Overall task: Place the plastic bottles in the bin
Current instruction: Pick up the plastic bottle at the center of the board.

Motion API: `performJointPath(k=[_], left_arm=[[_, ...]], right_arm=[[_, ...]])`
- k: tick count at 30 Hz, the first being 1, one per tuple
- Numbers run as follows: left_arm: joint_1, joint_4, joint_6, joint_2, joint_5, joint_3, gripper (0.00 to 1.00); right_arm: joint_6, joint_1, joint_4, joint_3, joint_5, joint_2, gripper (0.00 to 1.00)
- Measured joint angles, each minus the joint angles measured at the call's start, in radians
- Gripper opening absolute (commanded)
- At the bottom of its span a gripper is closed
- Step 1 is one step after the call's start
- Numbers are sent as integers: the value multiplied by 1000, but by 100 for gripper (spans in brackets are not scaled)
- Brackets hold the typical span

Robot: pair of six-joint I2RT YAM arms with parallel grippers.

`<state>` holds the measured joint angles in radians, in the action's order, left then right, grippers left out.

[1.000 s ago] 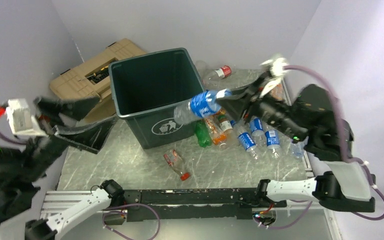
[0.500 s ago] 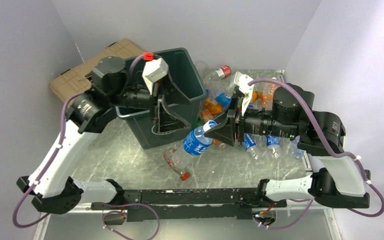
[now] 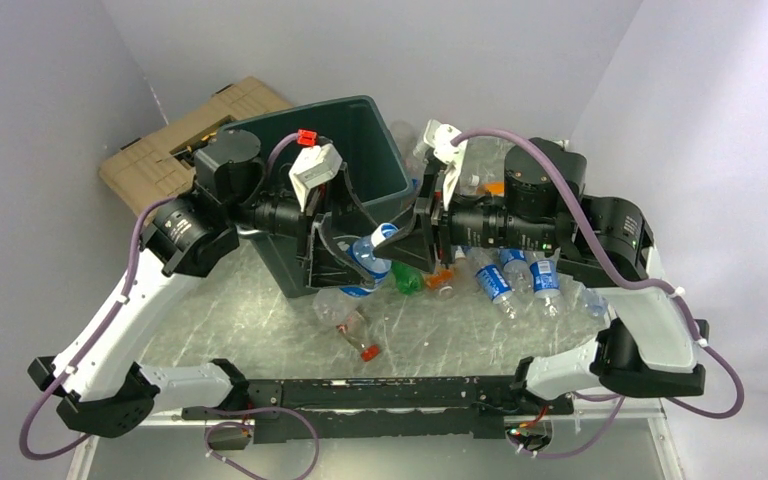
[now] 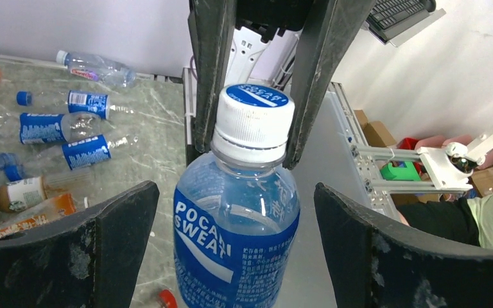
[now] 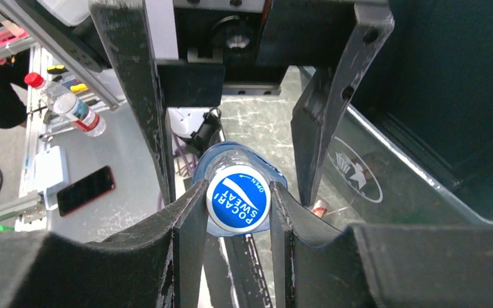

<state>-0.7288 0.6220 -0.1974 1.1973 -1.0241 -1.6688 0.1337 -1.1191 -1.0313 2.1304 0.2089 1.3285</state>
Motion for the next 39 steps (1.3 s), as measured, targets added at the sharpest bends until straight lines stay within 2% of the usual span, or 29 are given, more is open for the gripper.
performJointPath(k=[5, 13, 14, 15, 16, 17, 20, 21, 22, 24, 26, 30, 33, 36, 39], left_arm=[[-6, 6, 5, -5, -3, 29, 80], [-13, 10, 33, -11, -9, 55, 32], [-13, 6, 33, -14, -10, 59, 26], [-13, 5, 31, -15, -11, 61, 22], [-13, 2, 27, -16, -10, 61, 19], [-13, -3, 23, -17, -8, 61, 15], [-13, -23, 6, -27, 1, 66, 12], [-13, -28, 0, -32, 7, 66, 7], [-14, -38, -4, -41, 33, 66, 2], [-14, -59, -9, -66, 98, 66, 0], [-14, -87, -13, -99, 189, 66, 0], [-14, -180, -27, -177, 438, 72, 0], [-14, -251, -13, -199, 627, 57, 0], [-14, -307, 40, -180, 806, 0, 0], [-14, -364, 117, -140, 969, -46, 0]], right_arm=[[-5, 0, 0, 45, -15, 35, 0], [-9, 0, -7, 61, -26, 42, 0], [-9, 0, -7, 61, -27, 42, 21], [-8, 0, -7, 61, -26, 42, 49], [-6, 0, -6, 61, -25, 42, 87], [-3, 0, -4, 61, -24, 40, 98], [8, 0, 28, 26, -17, 7, 100], [14, 0, 46, 10, -17, -10, 100], [19, 0, 82, -37, -21, -45, 100], [31, 0, 157, -174, -45, -156, 100], [39, 0, 240, -325, -82, -289, 100], [65, 0, 496, -730, -208, -653, 100], [84, 0, 634, -908, -295, -863, 100], [106, 1, 705, -997, -393, -946, 100], [129, 1, 714, -1061, -469, -946, 100]])
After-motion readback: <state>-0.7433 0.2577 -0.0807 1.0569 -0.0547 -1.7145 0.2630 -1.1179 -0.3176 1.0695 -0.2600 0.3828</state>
